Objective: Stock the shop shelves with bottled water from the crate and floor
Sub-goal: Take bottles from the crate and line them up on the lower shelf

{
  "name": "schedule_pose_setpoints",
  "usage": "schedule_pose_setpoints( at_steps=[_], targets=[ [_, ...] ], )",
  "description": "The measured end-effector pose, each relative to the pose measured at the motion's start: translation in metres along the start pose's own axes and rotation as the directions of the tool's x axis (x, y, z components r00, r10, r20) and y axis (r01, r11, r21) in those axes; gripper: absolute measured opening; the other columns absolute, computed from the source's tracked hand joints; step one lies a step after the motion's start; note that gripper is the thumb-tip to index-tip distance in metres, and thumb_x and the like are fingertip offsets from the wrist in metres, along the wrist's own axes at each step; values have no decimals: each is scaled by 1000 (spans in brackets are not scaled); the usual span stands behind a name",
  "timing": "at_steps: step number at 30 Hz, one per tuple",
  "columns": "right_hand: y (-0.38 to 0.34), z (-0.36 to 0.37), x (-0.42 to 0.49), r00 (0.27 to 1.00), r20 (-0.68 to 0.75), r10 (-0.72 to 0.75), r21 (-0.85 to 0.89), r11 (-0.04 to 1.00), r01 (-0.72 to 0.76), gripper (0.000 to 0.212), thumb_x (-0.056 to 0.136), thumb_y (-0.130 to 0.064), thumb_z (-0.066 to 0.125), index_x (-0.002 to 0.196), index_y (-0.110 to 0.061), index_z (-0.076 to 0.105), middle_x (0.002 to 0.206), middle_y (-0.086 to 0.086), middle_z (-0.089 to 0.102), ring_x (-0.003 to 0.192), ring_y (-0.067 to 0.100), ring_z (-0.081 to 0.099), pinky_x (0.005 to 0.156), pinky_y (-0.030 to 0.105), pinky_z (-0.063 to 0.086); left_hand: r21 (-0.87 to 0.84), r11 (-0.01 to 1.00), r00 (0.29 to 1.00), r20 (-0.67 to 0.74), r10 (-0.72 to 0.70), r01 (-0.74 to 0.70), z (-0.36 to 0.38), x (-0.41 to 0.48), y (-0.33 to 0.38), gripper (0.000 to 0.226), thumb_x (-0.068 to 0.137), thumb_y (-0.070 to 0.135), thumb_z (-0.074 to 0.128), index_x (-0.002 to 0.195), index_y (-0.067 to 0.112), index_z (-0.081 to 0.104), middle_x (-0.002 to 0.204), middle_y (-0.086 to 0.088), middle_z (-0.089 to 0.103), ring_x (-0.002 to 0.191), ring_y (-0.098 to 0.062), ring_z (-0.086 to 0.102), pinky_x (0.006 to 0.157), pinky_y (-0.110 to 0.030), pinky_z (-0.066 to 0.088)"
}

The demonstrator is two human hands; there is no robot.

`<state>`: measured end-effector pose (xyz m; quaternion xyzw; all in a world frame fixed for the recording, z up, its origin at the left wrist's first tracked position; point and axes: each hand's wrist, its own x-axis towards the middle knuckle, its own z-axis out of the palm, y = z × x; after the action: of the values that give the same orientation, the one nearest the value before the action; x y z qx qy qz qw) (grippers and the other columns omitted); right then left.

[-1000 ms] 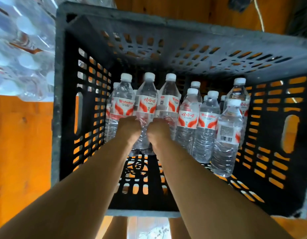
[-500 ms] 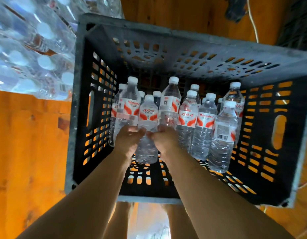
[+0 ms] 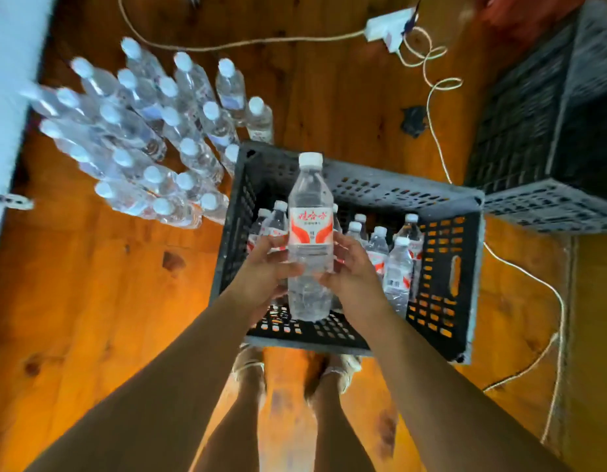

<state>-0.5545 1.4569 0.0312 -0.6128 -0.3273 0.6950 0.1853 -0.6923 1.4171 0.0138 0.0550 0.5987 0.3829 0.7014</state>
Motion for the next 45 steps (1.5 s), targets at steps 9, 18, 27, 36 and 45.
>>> schedule_pose_setpoints(
  at_steps=[9, 18, 27, 36, 45],
  targets=[
    [-128, 65, -128, 936, 226, -271, -108, 948, 300, 80, 55, 1, 69, 129, -19, 48, 122, 2, 60, 116, 22, 55, 99, 45, 45, -16, 945, 945, 16, 327, -327, -7, -170, 115, 68, 57, 1, 65, 121, 20, 51, 98, -5, 65, 87, -22, 64, 71, -37, 52],
    [-191, 211, -296, 666, 680, -308, -251, 755, 605, 67, 76, 0, 69, 129, -30, 42, 127, -8, 55, 117, 9, 52, 94, 27, 46, -95, 769, 744, -349, 569, -632, -91, -402, 139, 65, 58, 2, 64, 116, 28, 52, 108, -7, 60, 101, -30, 59, 81, -48, 51],
    [-135, 432, -404, 348, 926, -145, -186, 628, 756, 69, 72, 7, 71, 126, -25, 43, 119, -10, 58, 109, 8, 58, 90, 22, 49, -86, 576, 444, -732, 517, -813, -250, -568, 95, 69, 51, -3, 57, 115, 22, 50, 98, -7, 67, 81, -19, 66, 68, -32, 54],
    [-37, 597, -432, 269, 963, 8, -228, 557, 799, 77, 68, 15, 67, 128, -27, 43, 131, 0, 56, 120, 16, 53, 102, 42, 45, -49, 548, 287, -889, 357, -835, -396, -620, 38, 73, 62, -16, 56, 126, 18, 46, 115, -20, 59, 105, -37, 59, 79, -39, 53],
    [51, 726, -359, 148, 989, -5, -127, 484, 866, 76, 69, 16, 64, 121, -34, 39, 117, -8, 57, 116, 11, 53, 96, 26, 44, 60, 482, 105, -946, 307, -874, -541, -539, 6, 76, 69, -28, 45, 133, 14, 41, 123, -16, 56, 99, -25, 58, 63, -18, 49]
  ],
)
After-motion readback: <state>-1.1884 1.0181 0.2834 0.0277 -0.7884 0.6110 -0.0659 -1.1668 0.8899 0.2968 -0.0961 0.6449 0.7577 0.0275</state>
